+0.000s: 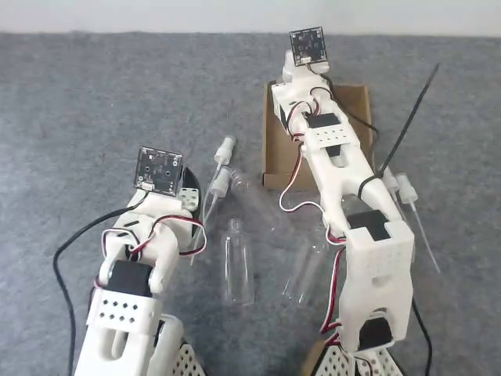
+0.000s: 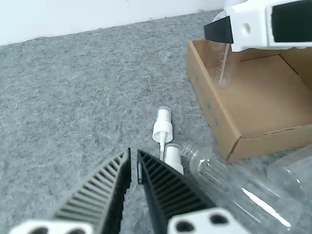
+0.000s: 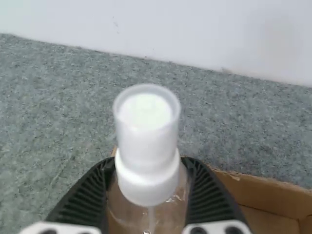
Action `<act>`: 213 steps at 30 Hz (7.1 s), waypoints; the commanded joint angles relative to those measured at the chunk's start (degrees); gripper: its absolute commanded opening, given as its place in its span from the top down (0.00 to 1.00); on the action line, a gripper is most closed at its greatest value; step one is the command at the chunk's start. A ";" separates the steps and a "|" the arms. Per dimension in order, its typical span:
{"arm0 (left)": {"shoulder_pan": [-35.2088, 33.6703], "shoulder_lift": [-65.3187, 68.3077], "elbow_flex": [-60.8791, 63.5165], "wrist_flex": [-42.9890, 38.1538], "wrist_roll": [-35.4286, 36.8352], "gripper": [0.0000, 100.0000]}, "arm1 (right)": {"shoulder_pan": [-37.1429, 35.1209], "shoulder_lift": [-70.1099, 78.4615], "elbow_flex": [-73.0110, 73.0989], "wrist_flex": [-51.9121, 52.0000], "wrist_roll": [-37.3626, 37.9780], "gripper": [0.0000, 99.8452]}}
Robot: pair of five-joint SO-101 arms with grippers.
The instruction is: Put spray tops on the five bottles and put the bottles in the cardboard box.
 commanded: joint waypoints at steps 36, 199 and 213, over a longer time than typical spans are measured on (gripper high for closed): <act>-0.09 -0.79 -0.48 -1.32 -0.26 0.99 | -1.01 -0.92 -6.59 -0.92 1.05 0.76; -10.11 -0.97 -0.13 -6.15 2.81 0.99 | 6.81 -28.18 -22.24 86.55 16.79 0.81; -10.11 -0.97 -0.04 -6.15 2.73 0.99 | 28.18 -9.98 -22.15 75.56 25.58 0.81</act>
